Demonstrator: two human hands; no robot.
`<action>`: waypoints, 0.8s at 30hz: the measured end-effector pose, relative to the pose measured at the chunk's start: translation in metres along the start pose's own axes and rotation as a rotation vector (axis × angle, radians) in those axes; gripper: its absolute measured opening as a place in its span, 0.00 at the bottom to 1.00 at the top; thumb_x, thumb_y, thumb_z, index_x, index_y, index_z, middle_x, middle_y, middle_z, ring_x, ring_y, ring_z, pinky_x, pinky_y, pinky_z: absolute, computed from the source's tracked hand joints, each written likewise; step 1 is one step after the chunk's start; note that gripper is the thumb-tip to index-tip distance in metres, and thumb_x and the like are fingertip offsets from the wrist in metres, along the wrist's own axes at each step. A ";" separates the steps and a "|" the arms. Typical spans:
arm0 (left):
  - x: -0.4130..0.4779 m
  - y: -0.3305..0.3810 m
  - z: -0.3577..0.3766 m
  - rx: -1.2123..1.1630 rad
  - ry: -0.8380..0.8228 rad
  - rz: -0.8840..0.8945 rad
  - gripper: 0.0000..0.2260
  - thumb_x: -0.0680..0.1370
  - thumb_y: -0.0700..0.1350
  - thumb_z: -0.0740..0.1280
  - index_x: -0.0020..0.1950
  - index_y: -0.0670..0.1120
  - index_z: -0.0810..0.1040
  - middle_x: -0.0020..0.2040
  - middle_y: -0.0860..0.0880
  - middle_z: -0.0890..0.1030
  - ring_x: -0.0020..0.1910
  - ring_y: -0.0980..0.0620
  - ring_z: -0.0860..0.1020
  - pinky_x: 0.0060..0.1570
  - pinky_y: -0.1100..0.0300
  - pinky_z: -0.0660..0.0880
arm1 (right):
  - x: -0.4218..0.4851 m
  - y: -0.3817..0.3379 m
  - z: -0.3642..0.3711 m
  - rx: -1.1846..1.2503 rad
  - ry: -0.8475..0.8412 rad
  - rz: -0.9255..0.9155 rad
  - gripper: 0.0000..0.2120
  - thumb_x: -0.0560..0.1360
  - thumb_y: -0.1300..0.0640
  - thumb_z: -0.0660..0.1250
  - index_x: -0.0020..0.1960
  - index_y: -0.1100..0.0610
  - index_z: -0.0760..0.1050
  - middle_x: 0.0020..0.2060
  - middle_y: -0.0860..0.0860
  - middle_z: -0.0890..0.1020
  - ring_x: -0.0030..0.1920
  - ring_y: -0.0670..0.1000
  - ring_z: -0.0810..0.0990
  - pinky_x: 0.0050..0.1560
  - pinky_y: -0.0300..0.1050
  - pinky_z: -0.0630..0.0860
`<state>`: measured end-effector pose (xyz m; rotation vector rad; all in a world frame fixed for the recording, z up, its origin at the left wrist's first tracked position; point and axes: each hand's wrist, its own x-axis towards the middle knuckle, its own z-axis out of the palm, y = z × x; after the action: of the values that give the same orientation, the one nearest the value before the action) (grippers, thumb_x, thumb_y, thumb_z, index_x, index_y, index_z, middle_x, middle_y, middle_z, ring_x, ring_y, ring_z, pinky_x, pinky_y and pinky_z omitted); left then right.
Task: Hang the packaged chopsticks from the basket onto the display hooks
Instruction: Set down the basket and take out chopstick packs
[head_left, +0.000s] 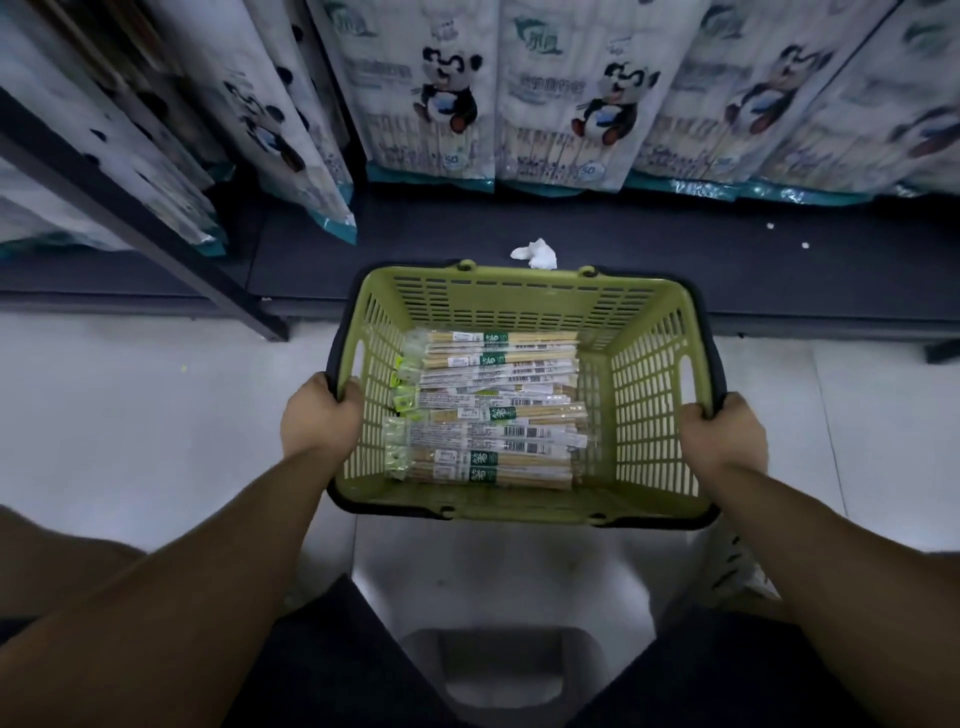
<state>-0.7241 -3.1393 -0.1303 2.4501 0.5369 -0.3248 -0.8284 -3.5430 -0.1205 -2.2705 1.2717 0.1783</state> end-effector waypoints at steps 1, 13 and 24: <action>0.001 0.001 0.001 0.001 0.001 -0.004 0.13 0.82 0.51 0.63 0.47 0.42 0.75 0.38 0.46 0.78 0.39 0.41 0.77 0.39 0.53 0.72 | 0.000 -0.003 -0.001 -0.016 -0.016 0.018 0.10 0.78 0.51 0.61 0.52 0.58 0.70 0.40 0.55 0.77 0.39 0.60 0.77 0.38 0.49 0.73; 0.002 -0.004 0.004 -0.084 -0.006 -0.079 0.13 0.81 0.54 0.63 0.45 0.46 0.76 0.38 0.48 0.79 0.39 0.43 0.79 0.37 0.55 0.71 | -0.028 -0.062 0.015 -0.133 -0.117 -0.613 0.17 0.76 0.59 0.66 0.65 0.58 0.77 0.58 0.56 0.79 0.61 0.60 0.74 0.61 0.55 0.74; 0.005 -0.011 0.004 -0.236 -0.048 -0.032 0.13 0.81 0.54 0.64 0.39 0.50 0.71 0.35 0.48 0.77 0.36 0.43 0.77 0.38 0.52 0.75 | -0.029 -0.107 0.125 -0.576 -0.696 -0.791 0.26 0.80 0.46 0.68 0.75 0.52 0.69 0.72 0.55 0.72 0.72 0.58 0.69 0.65 0.49 0.70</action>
<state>-0.7253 -3.1317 -0.1408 2.2027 0.5605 -0.3133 -0.7391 -3.4129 -0.1755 -2.6095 -0.0807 1.0202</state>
